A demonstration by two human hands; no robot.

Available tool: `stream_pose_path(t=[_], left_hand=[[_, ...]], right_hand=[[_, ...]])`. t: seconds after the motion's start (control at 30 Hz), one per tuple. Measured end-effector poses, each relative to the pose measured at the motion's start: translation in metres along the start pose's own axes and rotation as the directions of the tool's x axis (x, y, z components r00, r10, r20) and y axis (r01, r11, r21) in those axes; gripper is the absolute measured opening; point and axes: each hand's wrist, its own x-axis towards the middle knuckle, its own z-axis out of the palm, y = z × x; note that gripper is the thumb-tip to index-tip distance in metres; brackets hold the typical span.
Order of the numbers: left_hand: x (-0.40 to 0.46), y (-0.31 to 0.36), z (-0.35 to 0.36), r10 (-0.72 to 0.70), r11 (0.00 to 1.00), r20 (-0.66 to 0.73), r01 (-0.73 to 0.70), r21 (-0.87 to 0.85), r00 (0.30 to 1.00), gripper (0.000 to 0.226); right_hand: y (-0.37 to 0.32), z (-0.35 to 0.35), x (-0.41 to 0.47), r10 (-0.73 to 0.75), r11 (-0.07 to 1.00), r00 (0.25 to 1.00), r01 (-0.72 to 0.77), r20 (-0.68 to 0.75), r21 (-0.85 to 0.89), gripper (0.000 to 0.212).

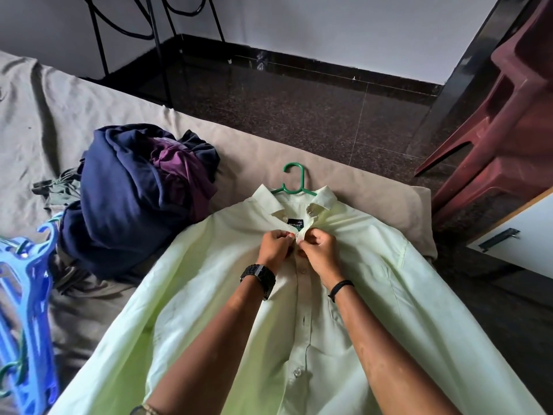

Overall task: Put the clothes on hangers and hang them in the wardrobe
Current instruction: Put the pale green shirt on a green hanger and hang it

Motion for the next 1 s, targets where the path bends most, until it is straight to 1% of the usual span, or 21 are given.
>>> stream_pose_path(t=[0.07, 0.13, 0.17, 0.2, 0.3, 0.37, 0.47, 0.6, 0.63, 0.7, 0.77, 0.83, 0.93, 1.0], left_hand=[[0.003, 0.0, -0.001, -0.023, 1.0, 0.034, 0.024, -0.018, 0.999, 0.037], [0.005, -0.002, -0.003, -0.033, 0.999, 0.062, 0.034, -0.018, 0.998, 0.039], [0.006, -0.002, -0.004, -0.037, 0.999, 0.071, 0.038, -0.014, 0.997, 0.039], [0.007, -0.003, -0.005, -0.039, 0.999, 0.075, 0.04, -0.008, 0.996, 0.038], [0.007, -0.005, -0.005, -0.025, 1.0, 0.084, 0.025, 0.003, 0.996, 0.035], [0.007, -0.007, -0.004, -0.013, 1.0, 0.084, 0.012, 0.01, 0.996, 0.036], [0.008, -0.008, -0.005, -0.014, 1.0, 0.091, 0.014, 0.004, 0.996, 0.038], [0.009, -0.007, -0.006, -0.007, 1.0, 0.117, 0.007, 0.0, 0.993, 0.04], [0.009, -0.008, -0.006, -0.006, 1.0, 0.114, 0.007, -0.006, 0.993, 0.04], [0.009, -0.01, -0.005, 0.005, 1.0, 0.109, -0.003, -0.023, 0.994, 0.038], [0.008, -0.013, -0.004, 0.023, 0.999, 0.099, -0.018, -0.047, 0.995, 0.035], [0.008, -0.016, -0.003, 0.039, 0.997, 0.078, -0.034, -0.07, 0.996, 0.03], [0.009, -0.02, -0.004, 0.05, 0.995, 0.052, -0.045, -0.09, 0.997, 0.026], [0.009, -0.022, -0.005, 0.054, 0.994, 0.051, -0.048, -0.103, 0.997, 0.027]], right_hand=[[-0.003, 0.001, -0.003, -0.033, 0.997, 0.999, 0.032, -0.023, -0.068, 0.004], [-0.008, 0.001, -0.005, -0.092, 0.986, 0.995, 0.085, -0.048, -0.143, 0.025], [-0.008, 0.001, -0.005, -0.119, 0.979, 0.991, 0.106, -0.062, -0.172, 0.031], [-0.007, 0.001, -0.005, -0.132, 0.974, 0.988, 0.114, -0.082, -0.196, 0.03], [-0.003, 0.003, -0.004, -0.177, 0.96, 0.977, 0.144, -0.123, -0.239, 0.014], [0.001, 0.003, -0.001, -0.165, 0.965, 0.982, 0.142, -0.093, -0.22, 0.009], [0.003, 0.001, 0.002, -0.145, 0.978, 0.989, 0.141, -0.017, -0.152, 0.009], [0.004, -0.001, 0.007, -0.105, 0.988, 0.994, 0.108, 0.036, -0.11, 0.028], [0.006, -0.001, 0.01, -0.091, 0.991, 0.995, 0.096, 0.049, -0.097, 0.028], [0.007, -0.004, 0.011, -0.078, 0.994, 0.994, 0.084, 0.078, -0.073, 0.019], [0.006, -0.006, 0.011, -0.088, 0.992, 0.991, 0.096, 0.101, -0.083, 0.012], [0.001, -0.007, 0.01, -0.065, 0.995, 0.989, 0.075, 0.132, -0.072, 0.01], [0.002, -0.004, 0.012, -0.048, 0.993, 0.991, 0.061, 0.128, -0.099, 0.024], [0.006, -0.003, 0.014, -0.058, 0.987, 0.992, 0.075, 0.116, -0.142, 0.026]])
